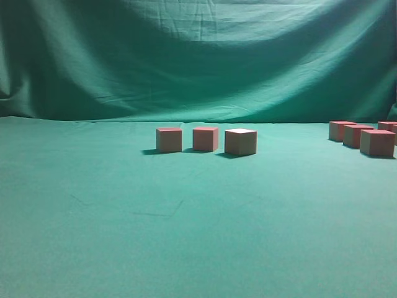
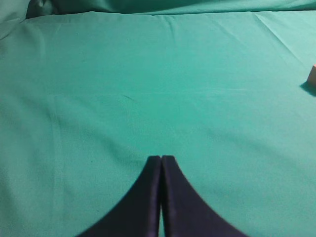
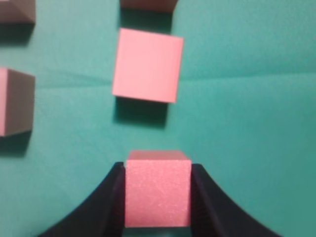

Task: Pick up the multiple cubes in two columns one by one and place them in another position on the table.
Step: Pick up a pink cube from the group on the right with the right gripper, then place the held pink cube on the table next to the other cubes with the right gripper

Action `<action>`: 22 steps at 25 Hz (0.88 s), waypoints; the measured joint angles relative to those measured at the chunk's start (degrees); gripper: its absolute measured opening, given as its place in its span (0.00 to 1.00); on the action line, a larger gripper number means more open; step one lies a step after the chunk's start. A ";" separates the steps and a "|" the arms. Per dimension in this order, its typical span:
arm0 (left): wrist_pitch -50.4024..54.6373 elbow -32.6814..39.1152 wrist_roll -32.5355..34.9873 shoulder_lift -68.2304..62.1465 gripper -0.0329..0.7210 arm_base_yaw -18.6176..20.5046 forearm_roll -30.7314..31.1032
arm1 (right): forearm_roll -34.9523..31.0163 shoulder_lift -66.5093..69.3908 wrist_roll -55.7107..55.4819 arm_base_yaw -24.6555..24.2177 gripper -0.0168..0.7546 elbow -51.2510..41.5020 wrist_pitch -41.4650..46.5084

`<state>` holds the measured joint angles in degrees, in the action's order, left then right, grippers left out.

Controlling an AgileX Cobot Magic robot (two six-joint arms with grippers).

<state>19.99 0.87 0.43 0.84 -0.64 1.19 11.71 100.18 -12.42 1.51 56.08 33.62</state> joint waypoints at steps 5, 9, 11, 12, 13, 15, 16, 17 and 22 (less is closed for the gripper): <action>0.00 0.00 0.00 0.00 0.04 0.00 0.00 | -7.96 -5.11 2.83 2.05 0.37 5.70 12.03; 0.00 0.00 0.00 0.00 0.04 0.00 0.00 | -16.97 -11.64 9.69 9.37 0.37 9.62 17.47; 0.00 0.00 0.00 0.00 0.04 0.00 0.00 | -19.96 -13.24 12.57 14.41 0.37 11.49 19.56; 0.00 0.00 0.00 0.00 0.04 0.00 0.00 | -20.58 -13.50 13.37 17.40 0.37 12.39 20.37; 0.00 0.00 0.00 0.00 0.04 0.00 0.00 | -21.20 -13.61 13.56 20.47 0.37 13.50 21.33; 0.00 0.00 0.00 0.00 0.04 0.00 0.00 | -21.89 -13.50 13.41 26.73 0.37 15.61 22.51; 0.00 0.00 0.00 0.00 0.04 0.00 0.00 | -22.17 -13.16 13.29 29.30 0.37 16.85 22.78; 0.00 0.00 0.00 0.00 0.04 0.00 0.00 | -22.32 -12.74 13.19 31.76 0.37 18.03 23.02; 0.00 0.00 0.00 0.00 0.04 0.00 0.00 | -22.65 -7.15 13.19 42.17 0.37 26.73 25.22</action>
<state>19.99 0.87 0.43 0.84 -0.64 1.19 -10.94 93.03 0.76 43.68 82.81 58.84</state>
